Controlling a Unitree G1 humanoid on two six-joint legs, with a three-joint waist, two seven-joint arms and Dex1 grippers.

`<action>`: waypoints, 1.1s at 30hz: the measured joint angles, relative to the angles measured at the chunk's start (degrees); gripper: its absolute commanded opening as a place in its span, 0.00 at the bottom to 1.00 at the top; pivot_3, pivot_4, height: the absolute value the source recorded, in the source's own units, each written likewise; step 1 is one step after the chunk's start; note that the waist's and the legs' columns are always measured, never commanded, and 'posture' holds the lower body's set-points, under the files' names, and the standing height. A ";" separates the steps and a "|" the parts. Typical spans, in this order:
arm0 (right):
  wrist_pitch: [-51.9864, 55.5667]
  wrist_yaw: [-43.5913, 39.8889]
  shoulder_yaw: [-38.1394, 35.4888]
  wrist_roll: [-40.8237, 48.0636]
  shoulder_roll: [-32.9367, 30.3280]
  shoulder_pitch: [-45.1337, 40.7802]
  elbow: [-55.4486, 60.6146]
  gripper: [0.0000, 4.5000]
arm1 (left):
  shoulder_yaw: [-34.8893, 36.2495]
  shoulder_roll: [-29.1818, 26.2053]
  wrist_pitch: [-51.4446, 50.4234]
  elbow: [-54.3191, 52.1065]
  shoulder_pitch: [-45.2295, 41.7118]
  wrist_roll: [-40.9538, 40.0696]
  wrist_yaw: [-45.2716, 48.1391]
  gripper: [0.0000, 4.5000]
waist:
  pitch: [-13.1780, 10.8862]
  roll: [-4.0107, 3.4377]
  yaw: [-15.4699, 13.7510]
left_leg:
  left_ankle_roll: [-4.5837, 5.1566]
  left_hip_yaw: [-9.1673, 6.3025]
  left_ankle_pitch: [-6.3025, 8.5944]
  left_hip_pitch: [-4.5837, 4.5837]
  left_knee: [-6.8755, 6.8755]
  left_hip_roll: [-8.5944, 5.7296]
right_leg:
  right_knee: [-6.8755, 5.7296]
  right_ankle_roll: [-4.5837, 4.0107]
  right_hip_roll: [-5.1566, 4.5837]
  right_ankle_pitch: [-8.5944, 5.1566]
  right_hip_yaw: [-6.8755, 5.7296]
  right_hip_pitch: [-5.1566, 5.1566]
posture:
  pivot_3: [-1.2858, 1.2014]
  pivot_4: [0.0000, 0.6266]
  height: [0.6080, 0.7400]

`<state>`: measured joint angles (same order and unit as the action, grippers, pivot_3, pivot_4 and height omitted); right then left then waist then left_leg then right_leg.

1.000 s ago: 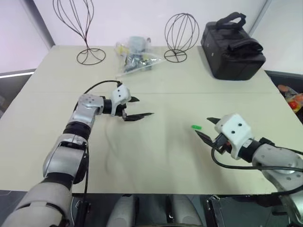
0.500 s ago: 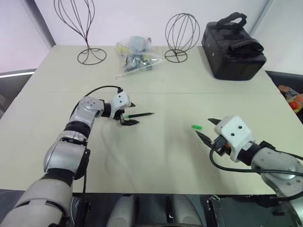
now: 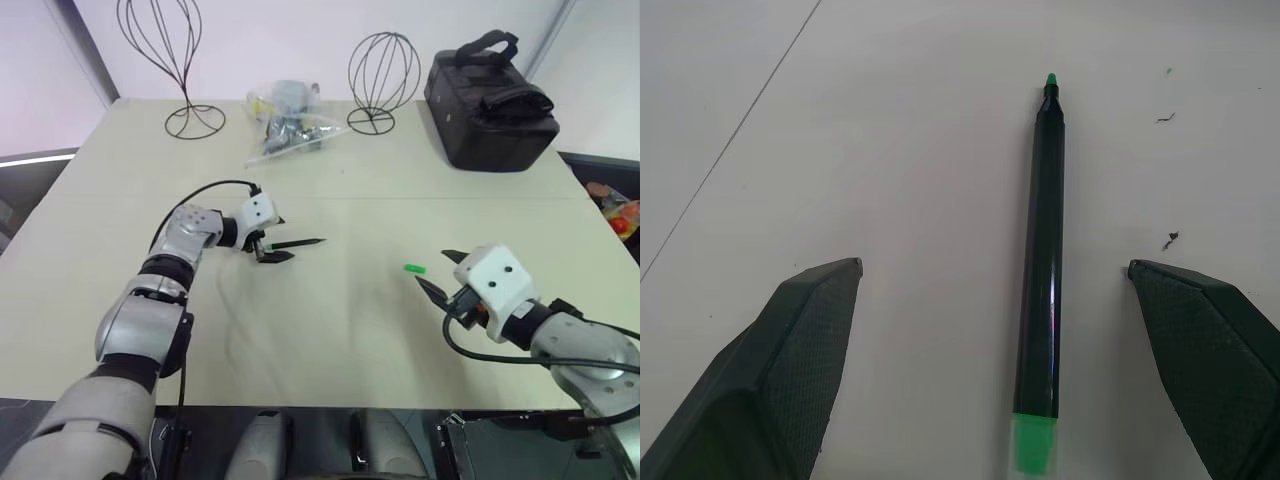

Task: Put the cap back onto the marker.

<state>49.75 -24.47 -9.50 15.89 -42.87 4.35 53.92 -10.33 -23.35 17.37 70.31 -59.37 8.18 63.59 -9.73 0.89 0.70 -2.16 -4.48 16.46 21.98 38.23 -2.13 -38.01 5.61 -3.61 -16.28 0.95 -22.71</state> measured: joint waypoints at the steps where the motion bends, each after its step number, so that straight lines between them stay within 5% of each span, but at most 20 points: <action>1: 0.00 0.00 0.00 -0.01 0.00 0.00 0.00 0.63 | 0.04 0.01 -0.17 0.00 0.00 -0.01 0.03 0.99 | 0.00 0.00 0.00 | 0.00 0.00 0.00 0.00 0.00 0.00 | 0.00 0.00 0.00 0.00 0.00 0.00 | 0.52 0.24 1.00; 6: 0.00 0.00 0.00 -0.03 -0.01 -0.01 0.00 0.63 | 0.20 0.00 -0.30 0.00 0.02 -0.01 0.22 0.99 | 0.00 0.00 -0.01 | 0.00 0.00 0.00 0.00 0.00 0.00 | 0.00 0.00 0.00 0.00 0.00 0.00 | 0.52 0.24 1.00; 9: 0.00 -0.01 0.00 -0.03 -0.01 -0.07 -0.02 0.63 | 0.32 0.04 -0.03 -0.02 0.11 -0.02 0.89 0.82 | 0.00 0.00 0.00 | 0.00 0.00 0.00 0.00 0.00 0.00 | 0.00 0.00 0.00 0.00 0.00 0.00 | 0.52 0.24 1.00; 11: -0.01 -0.03 0.00 -0.04 -0.05 -0.18 -0.03 0.63 | 0.33 0.24 0.10 -0.01 0.32 -0.06 1.78 0.60 | 0.00 0.00 -0.01 | 0.00 0.00 0.00 -0.01 0.00 0.00 | -0.01 0.00 0.00 0.00 0.00 0.01 | 0.52 0.24 1.00; 19: -0.03 -0.15 0.01 -0.04 -0.19 -0.42 -0.09 0.63 | 1.17 -0.31 0.02 -0.26 1.08 -0.63 2.72 0.60 | 0.00 0.00 0.32 | 0.00 0.00 0.00 -0.04 -0.02 0.02 | -0.01 0.00 0.03 0.00 0.01 0.01 | 0.52 0.24 1.00; 25: -0.11 -0.59 0.01 -0.04 -0.52 -0.72 -0.22 0.63 | 1.22 -0.81 0.36 -0.52 1.68 -0.85 3.65 0.01 | 0.00 0.00 0.35 | 0.00 0.00 0.00 -0.10 -0.02 0.03 | -0.03 -0.01 0.03 0.00 0.02 0.04 | 0.52 0.24 1.00; 33: -0.13 -0.73 0.11 -0.05 -0.57 -1.61 -0.58 0.63 | 1.26 -0.89 0.37 -0.53 1.68 -1.00 3.56 0.01 | 0.00 0.00 0.29 | 0.00 0.00 0.00 -0.08 -0.02 0.04 | -0.02 -0.01 0.03 0.00 0.02 0.04 | 0.52 0.24 1.00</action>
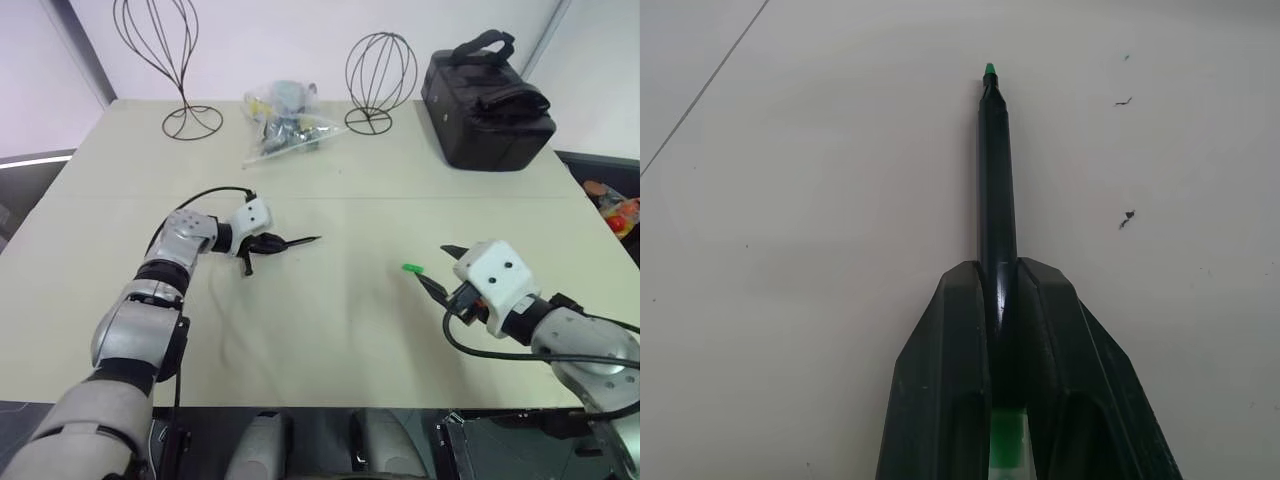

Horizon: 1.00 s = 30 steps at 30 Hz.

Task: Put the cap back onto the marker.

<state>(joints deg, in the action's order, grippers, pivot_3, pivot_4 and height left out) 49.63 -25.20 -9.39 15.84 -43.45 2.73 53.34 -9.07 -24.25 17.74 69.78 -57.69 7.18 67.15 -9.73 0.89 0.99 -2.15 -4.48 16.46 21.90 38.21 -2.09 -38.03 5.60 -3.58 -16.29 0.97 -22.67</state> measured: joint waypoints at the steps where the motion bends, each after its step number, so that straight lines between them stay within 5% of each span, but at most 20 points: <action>1: 0.00 -0.03 0.00 0.00 -0.07 0.00 -0.09 0.63 | 0.03 0.00 0.11 0.00 0.01 -0.08 0.00 0.01 | 0.00 0.00 0.00 | 0.00 0.00 0.00 0.00 0.00 0.00 | 0.00 0.00 0.00 0.00 0.00 0.00 | 0.52 0.24 1.00; 12: -4.98 -4.49 -0.65 -0.99 -2.69 1.38 -4.74 0.63 | 3.51 1.35 6.78 -7.14 0.66 -6.58 8.93 0.01 | -0.04 0.07 -0.35 | 0.00 -0.02 0.00 0.35 0.03 -0.01 | 0.09 0.00 -0.09 0.00 -0.04 -0.22 | 0.52 0.24 1.00; 30: -29.59 -17.42 0.26 -1.72 -0.98 -5.29 -36.37 0.63 | 1.75 -0.49 12.46 -20.09 5.30 -8.79 16.69 0.01 | -0.05 0.05 -0.18 | 0.00 0.00 0.00 0.32 0.02 0.00 | 0.07 0.00 -0.04 0.00 -0.02 -0.24 | 0.52 0.24 1.00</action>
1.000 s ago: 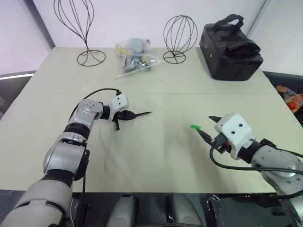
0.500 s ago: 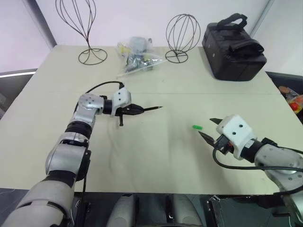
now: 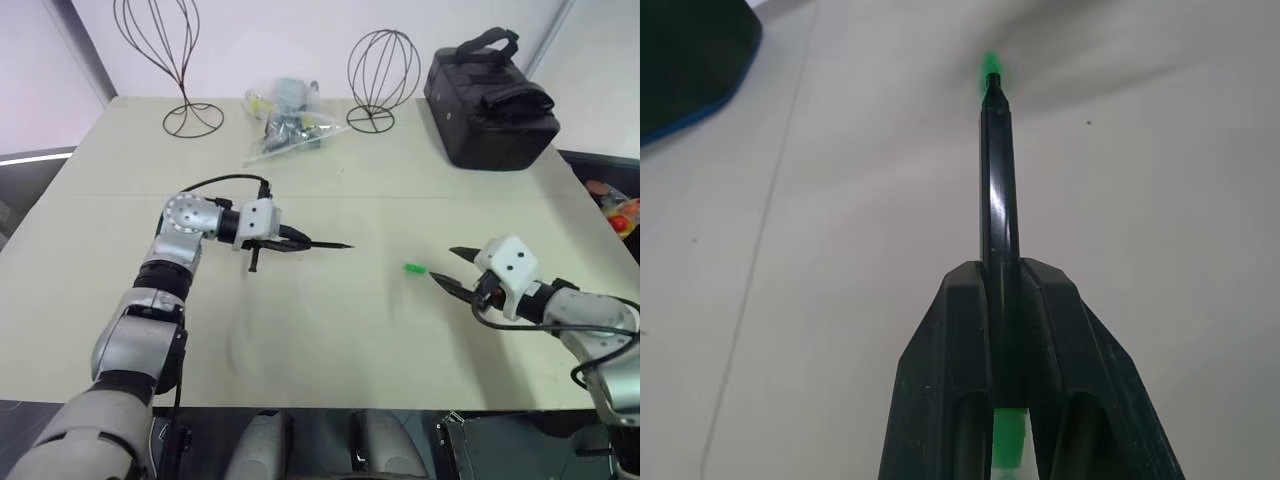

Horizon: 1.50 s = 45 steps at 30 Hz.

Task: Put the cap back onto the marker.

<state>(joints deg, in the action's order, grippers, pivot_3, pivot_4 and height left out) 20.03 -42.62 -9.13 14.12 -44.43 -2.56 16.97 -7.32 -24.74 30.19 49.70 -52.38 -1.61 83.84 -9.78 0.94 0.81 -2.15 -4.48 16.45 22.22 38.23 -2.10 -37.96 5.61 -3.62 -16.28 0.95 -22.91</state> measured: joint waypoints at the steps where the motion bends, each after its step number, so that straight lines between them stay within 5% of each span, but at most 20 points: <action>1: -1.01 -0.52 0.35 -0.28 0.08 -0.82 -1.58 0.63 | 0.00 -0.22 -0.18 -0.59 0.16 -0.23 -0.01 0.01 | 0.00 0.00 -0.01 | 0.00 0.00 0.00 0.00 0.00 0.00 | 0.00 0.00 0.00 0.00 0.00 0.00 | 0.52 0.24 1.00; 19: -9.93 -6.82 8.30 -2.80 2.55 -6.76 -15.50 0.63 | -0.25 -3.70 -5.70 -9.87 2.61 -1.82 -1.47 0.01 | 0.00 -0.01 0.00 | 0.00 0.00 0.00 0.00 0.00 0.01 | -0.01 0.00 -0.01 0.00 0.01 -0.02 | 0.52 0.24 1.00; 45: -19.28 -11.06 10.65 -5.15 4.79 -14.06 -31.46 0.63 | -0.25 -6.99 -9.54 -16.89 6.13 -2.80 -5.46 0.01 | 0.00 -0.03 0.26 | -0.01 0.04 -0.01 -0.04 0.00 0.03 | -0.05 -0.01 0.00 0.00 0.07 -0.03 | 0.52 0.24 1.00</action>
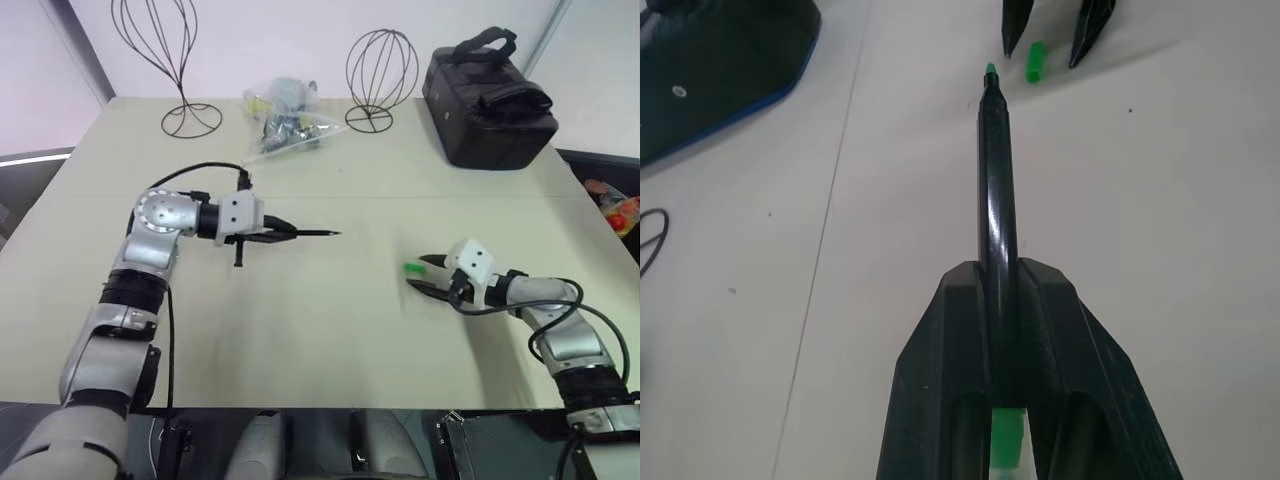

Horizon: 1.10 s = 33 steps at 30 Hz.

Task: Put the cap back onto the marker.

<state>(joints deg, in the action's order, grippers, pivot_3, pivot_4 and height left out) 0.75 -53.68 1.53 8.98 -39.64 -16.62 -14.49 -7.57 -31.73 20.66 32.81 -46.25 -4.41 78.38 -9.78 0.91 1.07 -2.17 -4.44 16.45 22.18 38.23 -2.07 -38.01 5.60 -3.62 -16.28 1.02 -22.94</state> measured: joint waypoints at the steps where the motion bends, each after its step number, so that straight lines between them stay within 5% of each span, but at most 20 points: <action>1: -0.31 -0.17 0.00 0.01 0.12 -0.25 -0.56 0.63 | 0.00 -0.15 -0.06 -0.01 0.26 0.00 -0.13 0.01 | 0.00 0.00 0.00 | 0.00 0.00 0.00 -0.01 0.00 0.00 | 0.00 0.00 0.00 0.00 0.00 0.01 | 0.52 0.24 1.00; 4: -1.25 -0.77 0.24 0.03 0.44 -0.72 -1.80 0.43 | 0.00 -0.44 -0.28 -0.20 1.03 -0.03 -0.40 0.00 | 0.00 0.00 -0.03 | 0.00 0.00 0.00 -0.04 0.00 0.00 | -0.01 0.00 0.00 0.00 0.00 0.04 | 0.52 0.24 1.00; 8: -2.38 -1.19 0.69 0.00 0.92 -1.32 -3.50 0.01 | 0.00 -0.54 -0.46 -0.91 1.05 -0.10 -1.01 0.00 | 0.00 0.00 -0.11 | -0.01 0.00 0.00 -0.08 0.01 0.01 | -0.02 0.00 -0.02 0.01 0.00 0.09 | 0.52 0.24 1.00; 19: -2.68 -0.51 0.64 -1.11 0.55 -1.22 -2.86 0.01 | -0.06 -0.73 0.01 -0.90 0.90 -0.67 -1.04 0.00 | 0.00 0.00 -0.17 | -0.01 0.00 0.00 -0.11 0.01 0.01 | -0.02 0.00 -0.03 0.00 0.00 0.10 | 0.52 0.24 1.00; 33: 4.68 9.67 1.43 -17.24 -5.45 2.82 24.51 0.01 | -2.79 6.61 16.56 18.32 -7.57 2.97 -2.82 0.00 | -0.01 -0.02 -0.28 | -0.01 0.01 -0.01 0.15 0.01 -0.07 | -0.01 0.00 0.00 0.00 -0.01 -0.15 | 0.52 0.24 1.00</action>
<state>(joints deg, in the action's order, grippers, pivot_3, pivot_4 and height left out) 5.44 -44.01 2.96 -8.27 -45.09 -13.80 10.01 -10.36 -25.12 37.22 51.13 -53.83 -1.44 75.56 -9.79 0.89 0.79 -2.18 -4.44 16.44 22.33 38.24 -2.13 -38.02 5.60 -3.62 -16.28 1.01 -23.10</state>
